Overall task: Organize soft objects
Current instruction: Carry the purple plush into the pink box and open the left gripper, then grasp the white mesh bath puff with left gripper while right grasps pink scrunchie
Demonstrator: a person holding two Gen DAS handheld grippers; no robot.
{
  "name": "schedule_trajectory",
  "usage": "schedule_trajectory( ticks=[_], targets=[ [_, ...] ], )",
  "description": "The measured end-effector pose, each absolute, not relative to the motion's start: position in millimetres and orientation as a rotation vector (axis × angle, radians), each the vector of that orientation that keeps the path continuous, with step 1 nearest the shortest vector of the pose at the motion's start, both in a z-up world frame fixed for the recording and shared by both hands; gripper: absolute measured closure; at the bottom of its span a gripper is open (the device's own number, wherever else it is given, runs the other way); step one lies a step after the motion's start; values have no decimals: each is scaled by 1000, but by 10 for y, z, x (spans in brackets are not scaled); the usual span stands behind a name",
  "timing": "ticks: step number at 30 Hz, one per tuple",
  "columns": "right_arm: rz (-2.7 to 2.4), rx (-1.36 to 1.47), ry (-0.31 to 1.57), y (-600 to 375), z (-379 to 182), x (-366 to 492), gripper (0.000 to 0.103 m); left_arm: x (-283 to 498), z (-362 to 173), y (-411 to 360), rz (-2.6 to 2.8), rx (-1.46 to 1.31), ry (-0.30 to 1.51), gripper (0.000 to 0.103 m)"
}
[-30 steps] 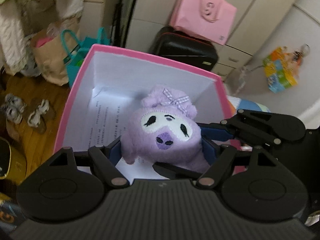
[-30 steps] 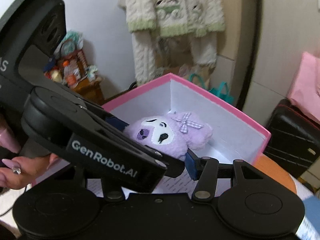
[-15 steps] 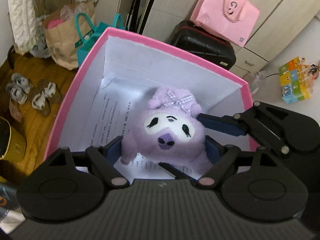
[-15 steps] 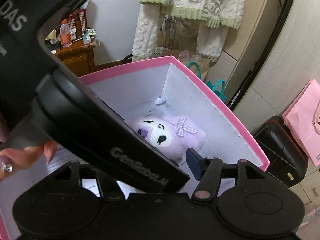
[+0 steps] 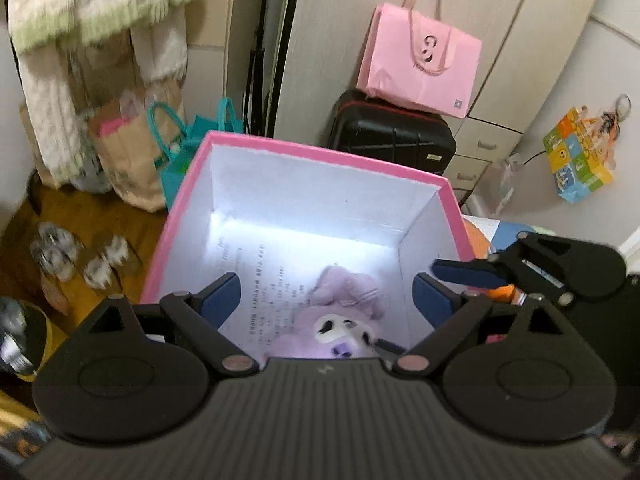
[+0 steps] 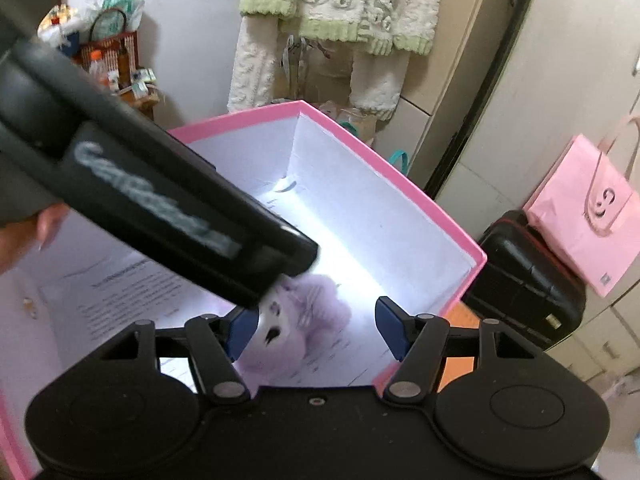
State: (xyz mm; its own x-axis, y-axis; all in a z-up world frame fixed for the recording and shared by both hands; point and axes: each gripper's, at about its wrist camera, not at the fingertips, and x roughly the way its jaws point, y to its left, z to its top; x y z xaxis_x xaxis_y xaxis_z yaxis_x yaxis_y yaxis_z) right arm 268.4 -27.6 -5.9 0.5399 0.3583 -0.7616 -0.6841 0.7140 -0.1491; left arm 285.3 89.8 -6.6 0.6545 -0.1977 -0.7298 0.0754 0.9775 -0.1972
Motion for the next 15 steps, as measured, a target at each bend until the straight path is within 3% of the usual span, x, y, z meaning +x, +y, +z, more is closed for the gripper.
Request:
schedule_trajectory(
  ticks=[15],
  targets=[
    [654,-153,764,-821,391,1908,33,1863,402,880,-251,105,701,10]
  ],
)
